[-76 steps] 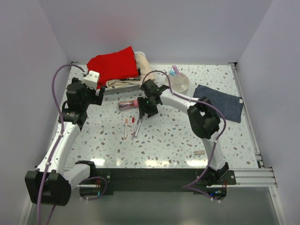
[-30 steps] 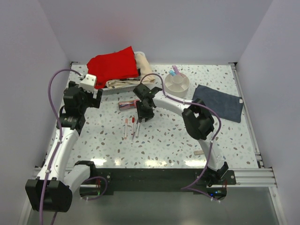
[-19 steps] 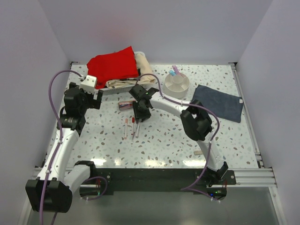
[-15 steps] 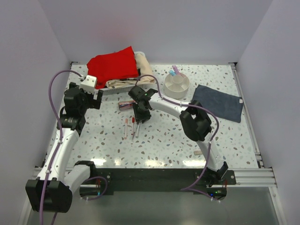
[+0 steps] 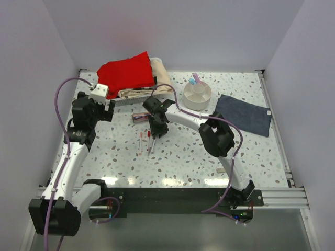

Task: Sort the stationery into containers
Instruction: Pick up the pen from the center of the board, then place the pen in the storage box.

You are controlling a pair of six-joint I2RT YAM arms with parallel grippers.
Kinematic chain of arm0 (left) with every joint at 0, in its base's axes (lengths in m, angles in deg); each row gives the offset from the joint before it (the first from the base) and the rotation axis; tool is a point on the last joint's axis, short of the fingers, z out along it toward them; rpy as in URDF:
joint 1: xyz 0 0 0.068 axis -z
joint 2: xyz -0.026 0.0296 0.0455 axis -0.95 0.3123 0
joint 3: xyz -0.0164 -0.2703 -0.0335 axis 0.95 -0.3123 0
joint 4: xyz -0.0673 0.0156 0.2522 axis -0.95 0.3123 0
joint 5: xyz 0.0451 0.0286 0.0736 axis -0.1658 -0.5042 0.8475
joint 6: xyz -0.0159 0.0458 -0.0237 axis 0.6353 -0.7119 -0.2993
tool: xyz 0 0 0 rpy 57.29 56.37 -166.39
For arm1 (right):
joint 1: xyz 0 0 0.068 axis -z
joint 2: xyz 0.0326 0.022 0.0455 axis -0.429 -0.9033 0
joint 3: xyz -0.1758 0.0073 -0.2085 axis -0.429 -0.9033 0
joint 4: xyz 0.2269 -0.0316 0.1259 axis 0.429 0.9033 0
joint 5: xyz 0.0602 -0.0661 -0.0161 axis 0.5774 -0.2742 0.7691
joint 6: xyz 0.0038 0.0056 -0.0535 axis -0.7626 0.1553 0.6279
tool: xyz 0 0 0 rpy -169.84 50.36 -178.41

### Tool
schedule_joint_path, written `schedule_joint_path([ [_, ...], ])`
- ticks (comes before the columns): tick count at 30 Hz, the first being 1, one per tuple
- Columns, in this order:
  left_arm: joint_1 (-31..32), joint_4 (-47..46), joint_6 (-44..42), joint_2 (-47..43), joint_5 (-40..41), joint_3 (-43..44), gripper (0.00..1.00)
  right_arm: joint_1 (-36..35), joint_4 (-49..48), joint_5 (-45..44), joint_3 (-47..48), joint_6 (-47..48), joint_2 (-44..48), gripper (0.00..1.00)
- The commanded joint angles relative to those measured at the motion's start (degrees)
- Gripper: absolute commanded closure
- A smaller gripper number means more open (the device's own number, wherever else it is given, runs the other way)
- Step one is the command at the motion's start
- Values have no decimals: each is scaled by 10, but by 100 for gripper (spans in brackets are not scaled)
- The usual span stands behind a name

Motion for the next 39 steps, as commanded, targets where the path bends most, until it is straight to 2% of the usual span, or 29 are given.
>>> schedule_joint_path([
  [1,-5,-25,13,3,-11,12,0,-3,5,-23,12,0,-33,66],
  [7,-5,-26,15,6,-11,16,0,-7,7,-41,21,7,-49,68],
  [11,-5,-26,16,8,-11,17,0,-7,15,-55,4,10,-47,75],
  [14,-5,-27,17,9,-13,19,0,-7,13,-54,-5,12,-44,77],
  [16,-5,-28,18,11,-14,21,0,-6,10,-47,-5,22,-42,96],
  [17,-5,-27,18,14,-14,23,0,-5,8,-45,-5,26,-40,100],
  [22,-5,-21,11,24,-19,39,0,24,-14,-12,-25,75,17,100],
  [25,-5,-25,-5,36,-48,48,0,46,-30,-5,-40,112,95,100],
  [31,-5,-83,-40,70,-125,61,0,86,-140,25,-113,185,273,100],
  [33,-5,-114,-42,88,-171,74,0,94,-234,24,-158,209,339,100],
  [37,0,-154,-28,147,-270,106,0,116,-422,-25,-212,286,405,100],
  [39,23,-157,-33,170,-274,133,0,122,-471,-72,-231,319,416,100],
])
